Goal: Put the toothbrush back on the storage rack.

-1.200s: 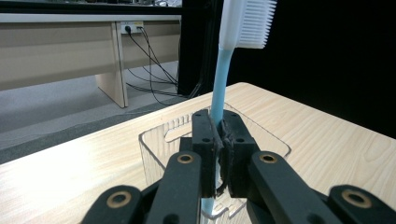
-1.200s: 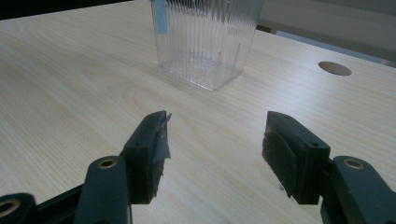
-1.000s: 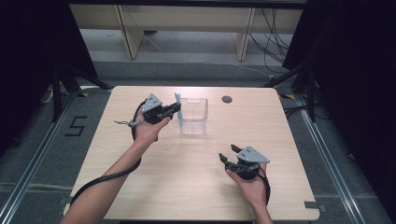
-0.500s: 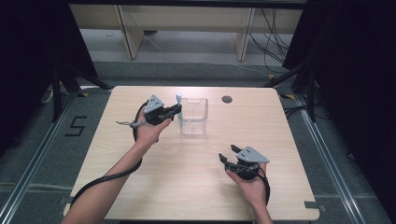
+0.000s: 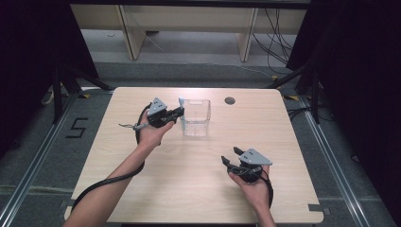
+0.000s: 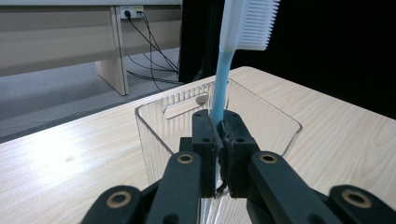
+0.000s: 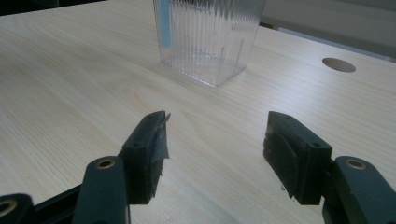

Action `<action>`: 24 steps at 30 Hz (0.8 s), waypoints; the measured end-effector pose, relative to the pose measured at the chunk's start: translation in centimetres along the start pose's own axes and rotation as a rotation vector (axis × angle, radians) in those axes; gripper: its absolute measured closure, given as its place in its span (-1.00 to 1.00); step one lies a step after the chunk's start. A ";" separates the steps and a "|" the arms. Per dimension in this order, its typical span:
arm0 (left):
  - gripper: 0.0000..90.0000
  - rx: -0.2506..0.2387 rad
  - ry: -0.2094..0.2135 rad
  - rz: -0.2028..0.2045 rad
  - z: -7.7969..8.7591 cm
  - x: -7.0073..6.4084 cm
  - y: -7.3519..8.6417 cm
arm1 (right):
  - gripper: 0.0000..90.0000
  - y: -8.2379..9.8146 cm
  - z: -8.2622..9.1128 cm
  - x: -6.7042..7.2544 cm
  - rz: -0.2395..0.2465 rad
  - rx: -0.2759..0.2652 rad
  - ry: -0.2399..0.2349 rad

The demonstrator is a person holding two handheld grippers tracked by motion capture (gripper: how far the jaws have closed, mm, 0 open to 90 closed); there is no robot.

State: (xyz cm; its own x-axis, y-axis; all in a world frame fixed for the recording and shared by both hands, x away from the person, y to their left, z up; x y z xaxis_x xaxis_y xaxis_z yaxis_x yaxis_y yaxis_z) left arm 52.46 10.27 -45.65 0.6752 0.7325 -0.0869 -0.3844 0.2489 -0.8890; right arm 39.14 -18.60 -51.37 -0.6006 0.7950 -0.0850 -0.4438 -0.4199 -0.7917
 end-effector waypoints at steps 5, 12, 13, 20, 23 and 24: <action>0.89 0.009 -0.003 0.004 -0.1 0.0 0.1 | -0.11 0.0 0.0 0.1 -0.013 0.001 -0.009; 0.89 0.036 -0.003 0.004 -0.3 0.0 0.3 | -0.11 0.0 0.0 0.1 -0.006 0.002 -0.002; 0.89 0.039 -0.003 0.007 -0.3 0.0 0.3 | -0.11 0.0 -0.1 0.1 -0.008 0.003 -0.012; 0.89 0.054 -0.004 0.012 -0.4 0.1 0.4 | -0.11 0.0 -0.1 0.1 0.007 -0.002 0.000; 0.89 0.060 -0.006 0.010 -0.4 0.1 0.4 | -0.11 0.0 -0.1 0.2 -0.018 0.007 -0.011; 0.89 0.062 -0.007 0.010 -0.4 0.1 0.4 | -0.11 0.0 -0.1 0.2 -0.017 0.007 -0.010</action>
State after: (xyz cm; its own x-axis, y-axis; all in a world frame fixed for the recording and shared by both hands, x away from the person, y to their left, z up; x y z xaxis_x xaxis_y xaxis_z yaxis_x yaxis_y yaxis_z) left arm 52.66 10.18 -46.24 0.6668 0.7395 -0.0923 -0.4294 0.2800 -0.8586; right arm 39.09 -18.38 -51.43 -0.5995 0.7977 -0.0656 -0.4583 -0.4093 -0.7889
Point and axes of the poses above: each handheld gripper's, and its own axes: z roughly backward along the jaws, y roughly out of its underside, x roughly to its left, the point moved 3 cm from there along -z, roughly forward along the jaws, and after that the axes turned 14 degrees about x, right-handed, at the moved point
